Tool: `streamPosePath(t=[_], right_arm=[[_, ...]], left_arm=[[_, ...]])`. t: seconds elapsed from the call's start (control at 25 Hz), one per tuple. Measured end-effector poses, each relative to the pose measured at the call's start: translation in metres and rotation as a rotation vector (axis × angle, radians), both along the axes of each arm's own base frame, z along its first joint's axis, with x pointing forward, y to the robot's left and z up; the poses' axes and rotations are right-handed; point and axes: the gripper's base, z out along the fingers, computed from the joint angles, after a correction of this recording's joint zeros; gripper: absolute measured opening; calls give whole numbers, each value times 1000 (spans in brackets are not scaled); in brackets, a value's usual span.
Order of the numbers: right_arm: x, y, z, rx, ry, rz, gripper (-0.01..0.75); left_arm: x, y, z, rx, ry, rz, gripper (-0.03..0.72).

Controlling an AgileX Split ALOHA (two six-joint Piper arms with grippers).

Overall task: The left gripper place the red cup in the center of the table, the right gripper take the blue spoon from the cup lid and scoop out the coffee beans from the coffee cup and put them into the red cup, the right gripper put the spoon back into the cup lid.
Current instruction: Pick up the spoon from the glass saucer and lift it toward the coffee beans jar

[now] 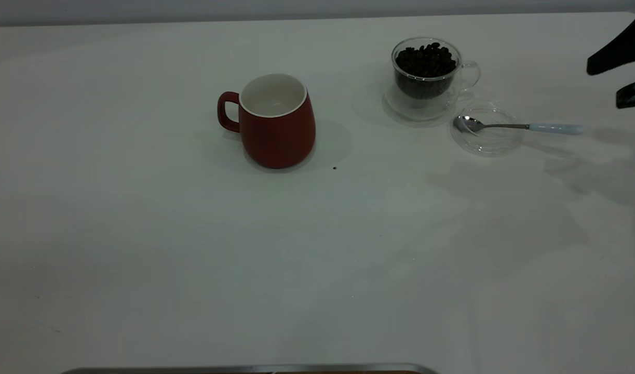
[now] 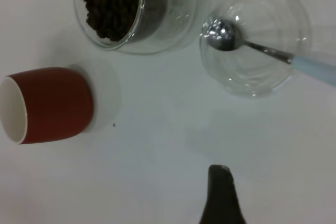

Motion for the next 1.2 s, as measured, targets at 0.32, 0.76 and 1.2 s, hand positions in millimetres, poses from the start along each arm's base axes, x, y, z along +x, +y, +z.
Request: streamPosePath(t=[0.32, 0.76, 1.2], right_arm=[[3, 4, -15, 70, -28, -12, 591], [3, 2, -42, 97, 11, -44, 590], [4, -2, -59, 84, 32, -129, 590]], left_arm=[[0, 0, 0, 2, 1, -1, 580], [0, 0, 0, 1, 0, 1, 580], [0, 0, 0, 1, 0, 1, 580]])
